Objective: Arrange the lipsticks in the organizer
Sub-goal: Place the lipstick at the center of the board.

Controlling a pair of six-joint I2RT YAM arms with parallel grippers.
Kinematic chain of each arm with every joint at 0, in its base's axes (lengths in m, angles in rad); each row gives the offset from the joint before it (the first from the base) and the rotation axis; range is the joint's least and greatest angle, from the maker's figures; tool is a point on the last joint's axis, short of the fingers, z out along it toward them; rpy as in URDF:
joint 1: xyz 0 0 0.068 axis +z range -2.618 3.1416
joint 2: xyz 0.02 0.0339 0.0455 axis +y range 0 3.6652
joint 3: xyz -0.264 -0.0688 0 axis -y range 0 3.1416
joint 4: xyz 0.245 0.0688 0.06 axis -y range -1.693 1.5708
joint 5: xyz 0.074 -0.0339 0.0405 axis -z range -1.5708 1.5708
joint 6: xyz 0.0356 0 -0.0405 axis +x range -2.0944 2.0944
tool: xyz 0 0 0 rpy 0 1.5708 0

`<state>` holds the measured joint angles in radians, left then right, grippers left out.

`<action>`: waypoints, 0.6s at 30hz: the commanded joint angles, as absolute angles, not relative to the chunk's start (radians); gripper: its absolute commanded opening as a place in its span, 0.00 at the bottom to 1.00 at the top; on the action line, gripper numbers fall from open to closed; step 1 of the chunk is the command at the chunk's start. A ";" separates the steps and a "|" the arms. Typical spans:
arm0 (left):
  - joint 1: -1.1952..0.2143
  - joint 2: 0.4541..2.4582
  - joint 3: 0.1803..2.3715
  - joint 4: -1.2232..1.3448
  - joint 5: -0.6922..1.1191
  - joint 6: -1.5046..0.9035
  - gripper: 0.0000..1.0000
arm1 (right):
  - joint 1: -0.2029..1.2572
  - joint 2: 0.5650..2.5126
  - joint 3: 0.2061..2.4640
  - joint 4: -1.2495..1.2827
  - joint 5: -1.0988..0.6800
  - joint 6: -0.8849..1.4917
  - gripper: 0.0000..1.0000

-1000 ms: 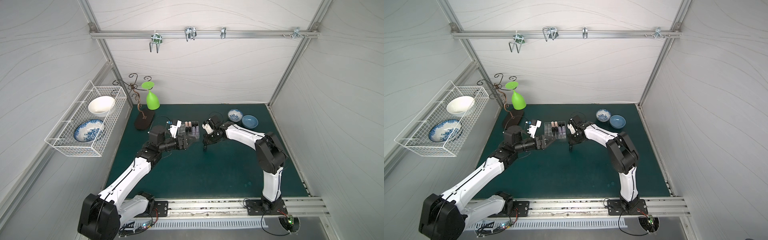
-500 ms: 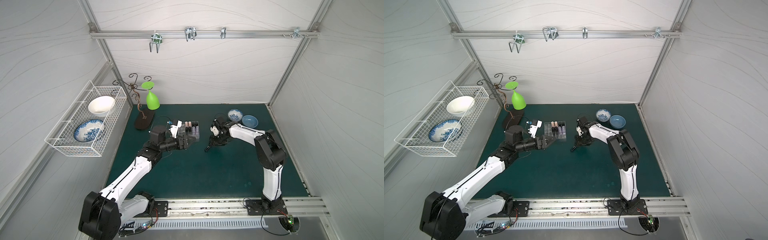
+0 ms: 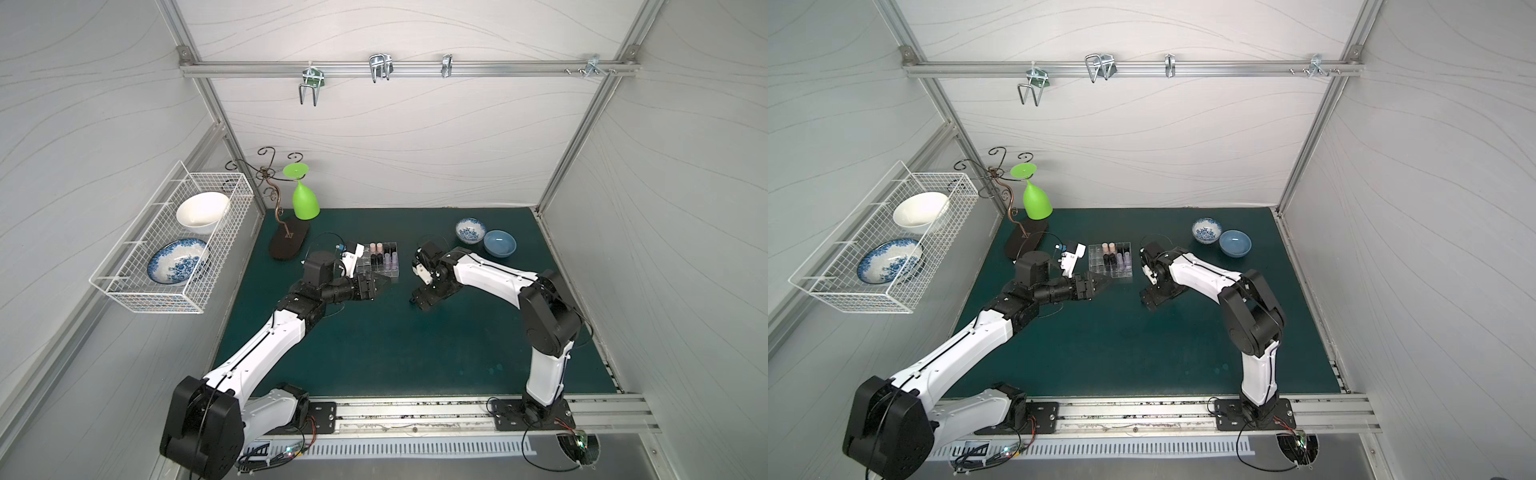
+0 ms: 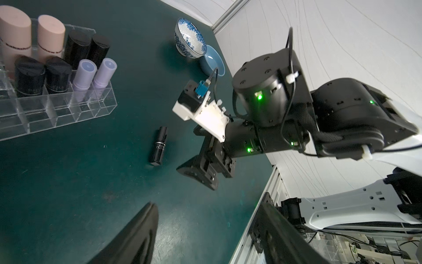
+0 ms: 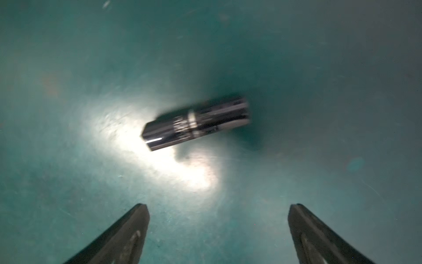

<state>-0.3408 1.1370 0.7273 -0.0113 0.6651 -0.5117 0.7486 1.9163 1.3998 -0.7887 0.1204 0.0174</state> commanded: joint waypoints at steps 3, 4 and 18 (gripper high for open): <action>-0.342 1.130 0.778 0.000 0.648 -0.486 0.74 | 0.770 2.049 1.478 -0.835 0.221 -0.112 0.99; -0.342 1.125 0.778 -0.001 0.644 -0.485 0.74 | 0.771 2.062 1.487 -0.829 0.233 -0.125 0.99; -0.342 1.121 0.775 -0.008 0.632 -0.474 0.74 | 0.738 2.154 1.619 -0.735 0.221 -0.231 0.99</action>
<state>-0.3408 1.1358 0.7273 -0.0223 0.6415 -0.4973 0.7483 2.1159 1.5978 -0.7853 0.2295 -0.1936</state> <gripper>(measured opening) 0.740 0.990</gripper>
